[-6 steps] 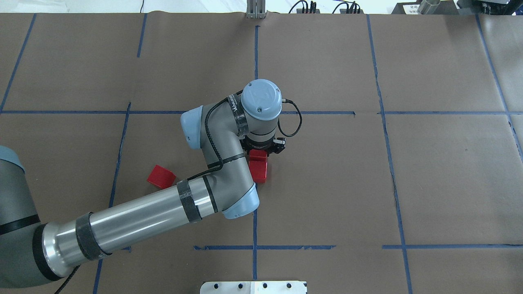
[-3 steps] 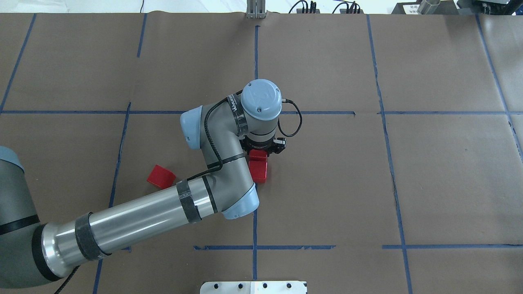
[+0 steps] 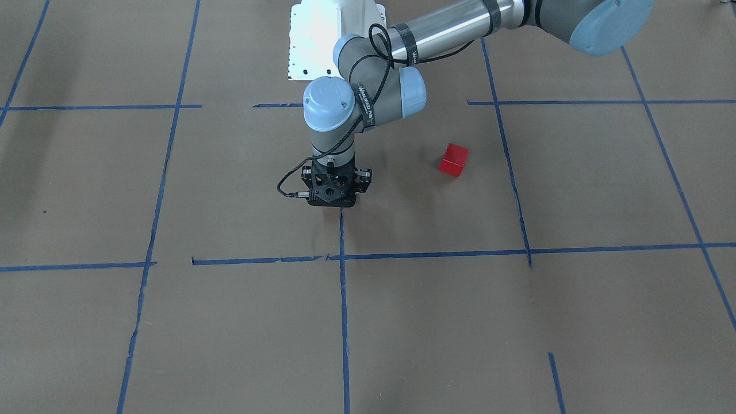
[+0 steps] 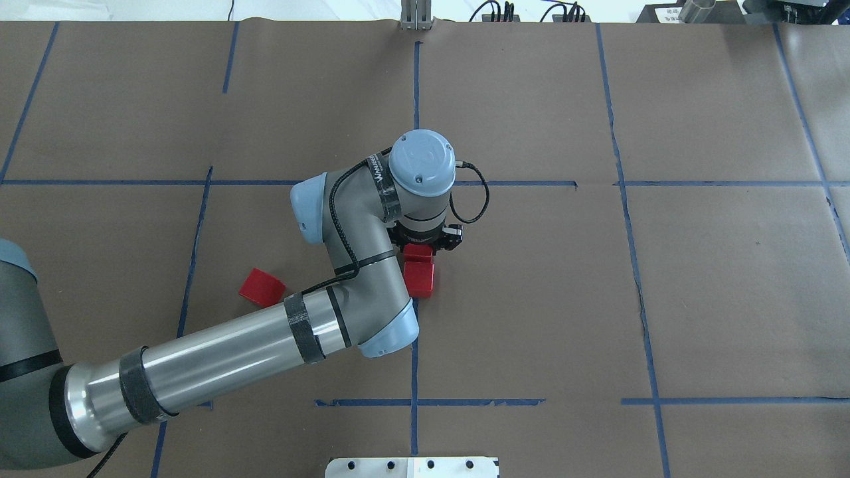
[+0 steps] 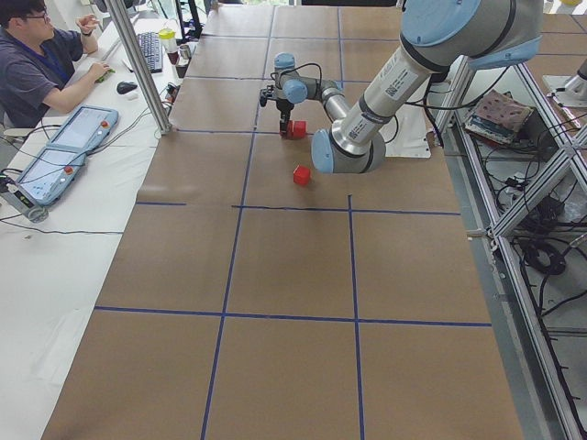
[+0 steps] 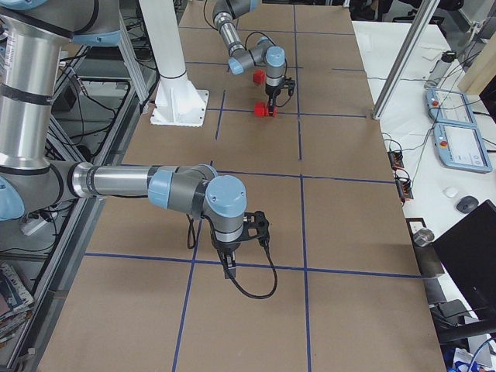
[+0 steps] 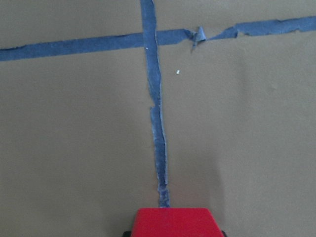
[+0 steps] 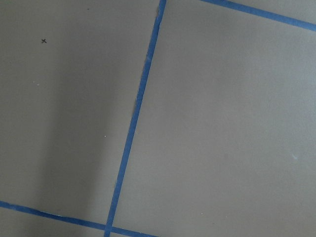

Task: Form red blocks into L shape at center
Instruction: 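Hold the cube against the center cube with the left gripper, adjusting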

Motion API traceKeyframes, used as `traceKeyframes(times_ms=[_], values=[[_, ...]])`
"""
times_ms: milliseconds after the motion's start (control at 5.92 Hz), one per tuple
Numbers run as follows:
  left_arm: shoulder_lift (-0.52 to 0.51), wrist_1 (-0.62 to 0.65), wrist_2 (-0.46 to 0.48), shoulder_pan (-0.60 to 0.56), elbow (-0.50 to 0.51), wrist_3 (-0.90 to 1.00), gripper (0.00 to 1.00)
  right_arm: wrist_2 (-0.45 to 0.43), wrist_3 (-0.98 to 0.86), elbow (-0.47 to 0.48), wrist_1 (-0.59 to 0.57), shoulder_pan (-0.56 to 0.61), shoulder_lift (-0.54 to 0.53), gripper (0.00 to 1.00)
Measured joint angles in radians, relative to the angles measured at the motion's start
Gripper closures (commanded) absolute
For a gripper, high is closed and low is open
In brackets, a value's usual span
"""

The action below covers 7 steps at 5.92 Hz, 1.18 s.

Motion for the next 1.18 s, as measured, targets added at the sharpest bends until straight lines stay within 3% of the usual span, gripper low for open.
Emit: traceKeyframes(times_ms=[507, 844, 1182], values=[[-0.001, 0.001, 0.0, 0.0, -0.002, -0.023, 0.9, 0.0, 0.0, -0.001, 0.0, 0.0, 0.0, 0.0], [-0.001, 0.001, 0.0, 0.0, -0.002, -0.026, 0.68, 0.0, 0.0, -0.001, 0.0, 0.0, 0.0, 0.0], [-0.001, 0.001, 0.0, 0.0, -0.002, -0.026, 0.62, 0.0, 0.001, -0.001, 0.0, 0.0, 0.0, 0.0]])
